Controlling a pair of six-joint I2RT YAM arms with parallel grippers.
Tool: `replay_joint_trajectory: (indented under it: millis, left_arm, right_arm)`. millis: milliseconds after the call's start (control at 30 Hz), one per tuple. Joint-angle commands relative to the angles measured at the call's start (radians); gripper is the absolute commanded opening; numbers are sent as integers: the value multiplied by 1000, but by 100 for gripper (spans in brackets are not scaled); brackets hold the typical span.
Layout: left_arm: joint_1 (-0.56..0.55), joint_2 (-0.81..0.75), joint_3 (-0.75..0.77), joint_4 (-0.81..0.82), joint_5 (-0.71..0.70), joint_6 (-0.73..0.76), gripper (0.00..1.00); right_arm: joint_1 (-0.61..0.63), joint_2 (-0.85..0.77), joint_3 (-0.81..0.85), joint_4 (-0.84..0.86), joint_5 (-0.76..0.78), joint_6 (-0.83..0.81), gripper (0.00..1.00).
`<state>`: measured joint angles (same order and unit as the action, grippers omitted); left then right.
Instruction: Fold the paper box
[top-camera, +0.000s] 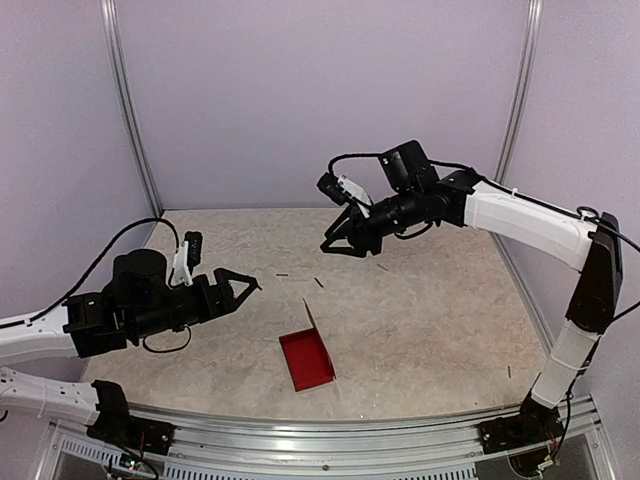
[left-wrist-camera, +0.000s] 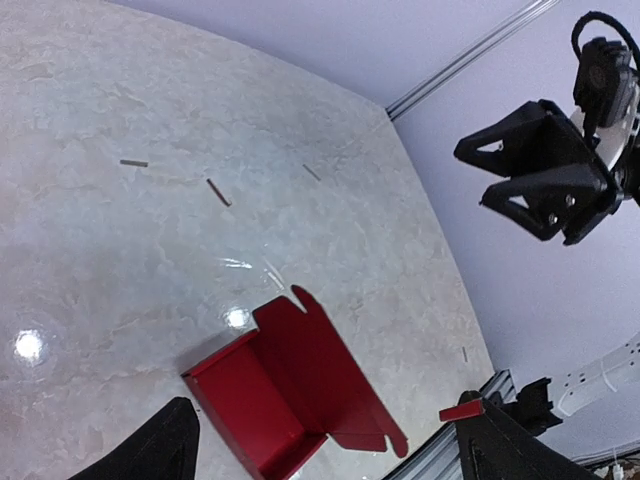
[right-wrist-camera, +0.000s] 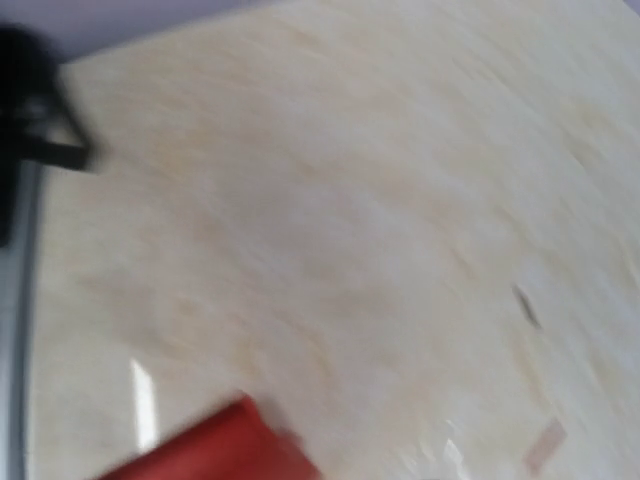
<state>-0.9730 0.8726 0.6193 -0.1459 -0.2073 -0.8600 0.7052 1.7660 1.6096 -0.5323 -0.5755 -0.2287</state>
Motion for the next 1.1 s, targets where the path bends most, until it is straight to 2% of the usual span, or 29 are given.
replay_joint_trajectory:
  millis: [0,133,333,700,1067]
  left_arm:
    - [16,31,2,211,95,-7,87]
    - [11,84,11,292,147,-4,87]
    - [10,116,30,300,156,21,87]
    - [9,161,54,324,196,68,87]
    - [8,154,48,326,198,87,87]
  right_arm:
    - [102,-7,-48,48,-10,-57,41]
    - [137,31,8,32,-159,-31,43]
    - [155,50,41,15,-332,-24,44]
    - [158,101,73,24,-475,51,39]
    - [168,136,98,17,-515,77,26]
